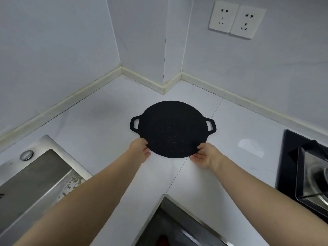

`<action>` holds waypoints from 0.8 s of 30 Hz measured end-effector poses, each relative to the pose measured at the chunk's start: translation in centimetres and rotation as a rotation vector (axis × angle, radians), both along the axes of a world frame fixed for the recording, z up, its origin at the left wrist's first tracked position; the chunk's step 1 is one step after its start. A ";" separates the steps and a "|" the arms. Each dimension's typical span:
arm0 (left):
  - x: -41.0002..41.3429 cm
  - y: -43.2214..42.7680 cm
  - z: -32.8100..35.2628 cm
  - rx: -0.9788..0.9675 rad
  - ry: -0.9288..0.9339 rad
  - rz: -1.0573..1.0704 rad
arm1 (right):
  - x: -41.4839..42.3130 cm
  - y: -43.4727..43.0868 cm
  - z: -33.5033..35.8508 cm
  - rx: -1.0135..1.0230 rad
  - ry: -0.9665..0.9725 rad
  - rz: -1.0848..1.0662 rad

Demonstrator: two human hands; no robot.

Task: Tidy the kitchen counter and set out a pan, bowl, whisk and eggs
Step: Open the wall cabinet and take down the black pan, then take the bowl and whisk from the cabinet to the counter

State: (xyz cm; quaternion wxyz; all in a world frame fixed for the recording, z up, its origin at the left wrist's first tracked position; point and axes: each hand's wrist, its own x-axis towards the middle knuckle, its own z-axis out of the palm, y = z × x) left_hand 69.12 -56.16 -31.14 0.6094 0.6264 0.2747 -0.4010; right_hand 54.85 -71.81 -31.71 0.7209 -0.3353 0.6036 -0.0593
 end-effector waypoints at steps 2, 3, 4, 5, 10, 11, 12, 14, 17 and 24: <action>-0.2 0.1 -0.1 -0.016 -0.006 0.007 | 0.0 0.2 0.0 -0.006 -0.015 -0.031; -0.4 0.1 -0.2 -0.023 -0.008 0.013 | -0.1 0.3 0.0 -0.009 -0.024 -0.044; -0.5 0.1 -0.1 -0.027 -0.010 0.021 | -0.2 0.5 0.0 -0.009 -0.032 -0.055; -0.5 0.0 0.0 -0.025 -0.010 0.031 | -0.2 0.6 0.0 -0.005 -0.040 -0.059; -2.0 -0.2 1.2 -0.011 0.009 0.012 | -1.1 1.3 0.5 -0.003 -0.028 -0.047; -2.5 -0.1 1.6 -0.024 0.021 -0.007 | -1.4 1.5 0.6 -0.007 -0.025 -0.030; -3.3 -0.1 2.1 -0.046 0.025 -0.020 | -1.9 1.7 1.0 -0.016 -0.032 -0.018; -4.4 -0.2 2.9 -0.124 0.036 -0.056 | -2.7 2.0 1.5 -0.013 -0.050 0.015; -6.5 -0.8 4.5 -0.250 -0.015 -0.228 | -4.6 2.2 2.9 -0.095 -0.084 0.093; -14.9 -3.6 8.8 -0.237 -0.428 -0.672 | -12.6 0.2 6.4 -0.686 0.037 0.278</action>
